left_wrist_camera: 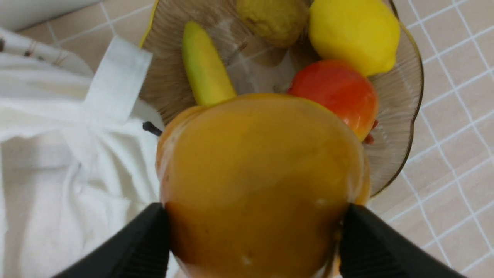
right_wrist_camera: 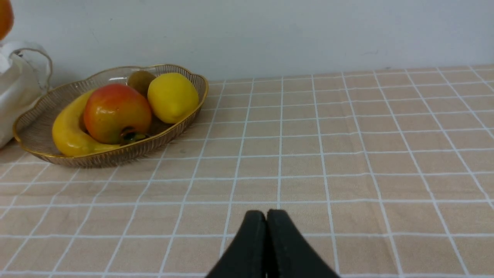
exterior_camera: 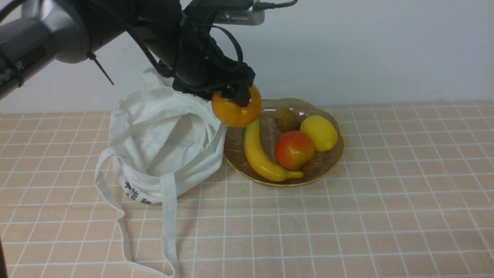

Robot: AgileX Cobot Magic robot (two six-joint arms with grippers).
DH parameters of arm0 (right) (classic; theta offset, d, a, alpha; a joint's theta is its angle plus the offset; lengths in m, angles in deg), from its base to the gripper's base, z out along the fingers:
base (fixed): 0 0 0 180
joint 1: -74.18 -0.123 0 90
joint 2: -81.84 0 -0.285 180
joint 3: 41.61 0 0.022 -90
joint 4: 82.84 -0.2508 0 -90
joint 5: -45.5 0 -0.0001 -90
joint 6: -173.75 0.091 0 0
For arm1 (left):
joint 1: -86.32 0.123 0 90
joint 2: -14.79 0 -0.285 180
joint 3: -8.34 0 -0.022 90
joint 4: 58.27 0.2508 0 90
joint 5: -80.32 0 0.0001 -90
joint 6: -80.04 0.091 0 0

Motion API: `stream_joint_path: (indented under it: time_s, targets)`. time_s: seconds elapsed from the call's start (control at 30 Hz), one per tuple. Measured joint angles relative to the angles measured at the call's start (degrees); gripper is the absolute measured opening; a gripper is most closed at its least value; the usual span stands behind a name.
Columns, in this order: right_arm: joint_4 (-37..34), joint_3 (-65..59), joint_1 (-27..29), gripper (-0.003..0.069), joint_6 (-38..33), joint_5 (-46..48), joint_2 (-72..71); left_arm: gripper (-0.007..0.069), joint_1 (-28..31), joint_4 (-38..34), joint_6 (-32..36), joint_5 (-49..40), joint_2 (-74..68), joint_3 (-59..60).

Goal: Take the fruit out of the bag on the brown coffee tablecloth and place them on the plate.
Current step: 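Move the fruit from the bag onto the plate with the left gripper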

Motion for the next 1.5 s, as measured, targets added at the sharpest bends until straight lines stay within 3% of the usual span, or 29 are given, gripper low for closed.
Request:
stream_joint_path:
  time_s: [0.37,0.67,0.83,1.03,1.1,1.5]
  targets:
    - [0.00,0.00,0.00,-0.0014,0.00,0.00,0.00,0.0507,-3.13,-5.06,0.44,16.48,-9.55,0.00]
    - [0.00,0.00,0.00,-0.0014,0.00,0.00,0.00,0.0507,-3.20,-5.51,-0.30,22.84,-15.60,0.00]
    - [0.00,0.00,0.00,-0.0014,0.00,0.00,0.00,0.0507,-3.20,-5.88,-0.58,24.20,-16.56,0.00]
    - [0.00,0.00,0.00,-0.0014,0.00,0.00,0.00,0.0665,-3.24,-5.87,-0.58,23.68,-16.56,0.00]
    - [0.00,0.00,0.00,-0.0014,0.00,0.00,0.00,0.0680,-3.24,-5.87,-0.58,22.82,-16.56,0.00]
    - [0.00,0.00,0.00,-0.0014,0.00,0.00,0.00,0.0665,-3.24,-1.63,-0.42,17.05,-8.87,0.00]
